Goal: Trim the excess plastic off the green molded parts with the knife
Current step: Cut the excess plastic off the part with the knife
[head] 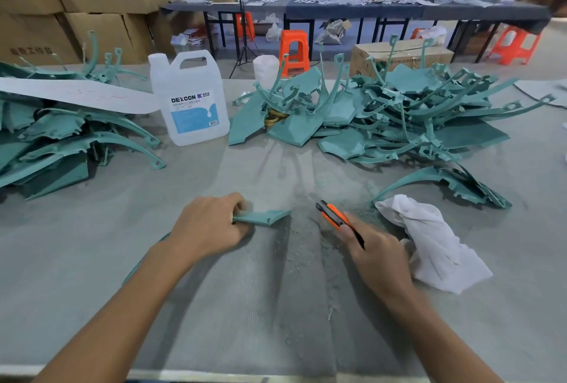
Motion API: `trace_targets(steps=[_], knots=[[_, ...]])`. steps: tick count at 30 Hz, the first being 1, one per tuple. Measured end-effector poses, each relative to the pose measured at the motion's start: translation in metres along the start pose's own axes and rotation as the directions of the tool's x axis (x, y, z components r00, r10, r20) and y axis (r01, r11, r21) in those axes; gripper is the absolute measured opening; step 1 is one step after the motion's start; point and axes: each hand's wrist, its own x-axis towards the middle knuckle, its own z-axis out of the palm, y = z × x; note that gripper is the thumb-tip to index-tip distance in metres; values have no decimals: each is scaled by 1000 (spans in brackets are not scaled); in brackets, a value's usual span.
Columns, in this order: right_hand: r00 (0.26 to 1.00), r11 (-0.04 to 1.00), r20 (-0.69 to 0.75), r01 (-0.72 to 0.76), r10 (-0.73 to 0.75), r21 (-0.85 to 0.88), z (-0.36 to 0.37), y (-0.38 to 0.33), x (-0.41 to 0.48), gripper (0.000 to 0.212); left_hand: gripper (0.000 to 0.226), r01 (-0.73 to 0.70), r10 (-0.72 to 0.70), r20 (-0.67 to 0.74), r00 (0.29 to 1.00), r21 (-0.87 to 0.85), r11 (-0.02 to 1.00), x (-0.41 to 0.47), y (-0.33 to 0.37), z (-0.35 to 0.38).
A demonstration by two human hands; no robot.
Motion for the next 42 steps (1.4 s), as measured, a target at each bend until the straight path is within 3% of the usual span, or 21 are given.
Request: trace_targets(steps=[2,5,7,8,10,12,14,17,19,21,23,27,30,33,35,37,39,42], knots=[[997,997,-83,7,-1,75,3,3,-5,35,36,-50,49,-34,998,-36,998,-4,1,-8],[993,994,-114,17,-5,109,6,6,-4,35,44,-37,60,-321,945,77,996,-24,6,-4],[992,993,-129,20,-5,116,6,7,-4,35,37,69,-52,-507,860,14,997,-45,14,7],[991,994,-130,20,-6,108,7,7,-4,35,38,130,-140,-535,833,-57,990,-56,19,13],[991,995,-131,22,-9,99,8,8,-5,35,46,250,-326,-471,819,-219,943,-68,31,24],[990,993,-143,22,-5,114,8,8,-5,34,56,337,-450,-305,839,-358,871,-71,47,36],[992,991,-127,7,10,135,7,9,-4,35,70,405,-522,-118,845,-494,769,-64,67,46],[996,991,-86,-18,30,131,5,9,-5,38,103,388,-564,-10,826,-714,582,-48,103,56],[995,990,-85,-33,45,136,5,9,-5,39,106,353,-674,52,737,-880,317,-34,124,55],[994,988,-93,-45,59,146,4,8,-4,39,95,318,-786,120,607,-942,102,-21,135,54],[993,988,-104,-45,60,146,5,8,-5,39,73,260,-832,112,544,-965,40,-14,135,53],[990,986,-126,-39,60,164,5,10,-6,38,61,132,-824,-35,566,-982,132,-21,119,35],[991,981,-119,-39,62,189,6,12,-5,37,51,161,-793,-188,580,-928,337,-34,94,10],[989,970,-123,-51,82,237,5,9,-4,34,52,246,-665,-248,705,-793,557,-48,70,-28],[986,967,-128,-69,103,247,5,8,-5,34,55,312,-552,-243,797,-617,723,-58,58,-53],[983,955,-128,-92,133,283,4,8,-6,34,55,314,-451,-280,847,-422,851,-68,49,-70],[980,936,-124,-108,157,336,3,8,-6,34,59,278,-388,-340,857,-328,903,-76,45,-75],[976,937,-151,-97,156,336,3,9,-5,34,55,229,-375,-356,856,-388,893,-78,45,-59]])
